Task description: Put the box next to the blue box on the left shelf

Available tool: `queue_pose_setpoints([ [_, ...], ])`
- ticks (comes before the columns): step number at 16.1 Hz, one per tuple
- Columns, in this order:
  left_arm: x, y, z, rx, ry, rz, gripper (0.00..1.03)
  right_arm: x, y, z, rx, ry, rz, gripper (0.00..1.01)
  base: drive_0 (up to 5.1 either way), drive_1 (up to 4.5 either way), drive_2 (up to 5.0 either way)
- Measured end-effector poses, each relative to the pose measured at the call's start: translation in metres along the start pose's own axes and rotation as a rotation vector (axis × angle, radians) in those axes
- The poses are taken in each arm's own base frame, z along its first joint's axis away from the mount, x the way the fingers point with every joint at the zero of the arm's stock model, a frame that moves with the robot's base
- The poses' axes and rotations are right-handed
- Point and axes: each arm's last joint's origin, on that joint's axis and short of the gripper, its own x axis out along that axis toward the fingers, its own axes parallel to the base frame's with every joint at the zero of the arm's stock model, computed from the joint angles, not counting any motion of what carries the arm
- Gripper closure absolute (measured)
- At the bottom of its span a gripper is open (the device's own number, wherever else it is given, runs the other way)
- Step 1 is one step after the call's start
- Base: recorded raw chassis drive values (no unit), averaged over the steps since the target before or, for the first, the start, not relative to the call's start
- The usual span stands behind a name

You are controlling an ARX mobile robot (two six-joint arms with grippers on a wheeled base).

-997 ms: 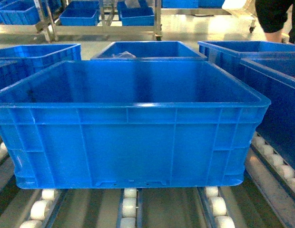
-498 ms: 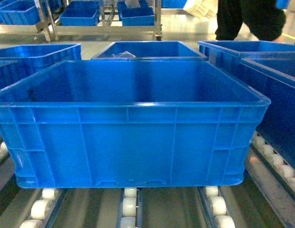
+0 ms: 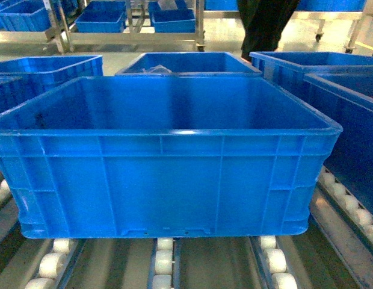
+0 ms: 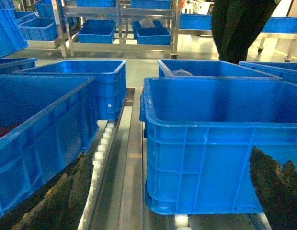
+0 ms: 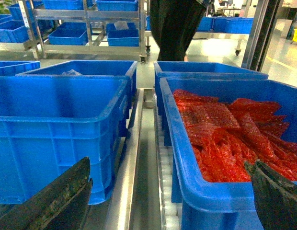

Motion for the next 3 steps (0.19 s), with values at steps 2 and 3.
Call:
queue_pose_setpoints([
  [2,0.0,0.0,0.0,0.0,0.0,0.0,0.05,0.0,0.0,0.0,0.0,0.0,0.0,0.03,0.0,0.0,0.0],
  [3,0.0,0.0,0.0,0.0,0.0,0.0,0.05,0.0,0.0,0.0,0.0,0.0,0.0,0.03,0.0,0.0,0.0],
])
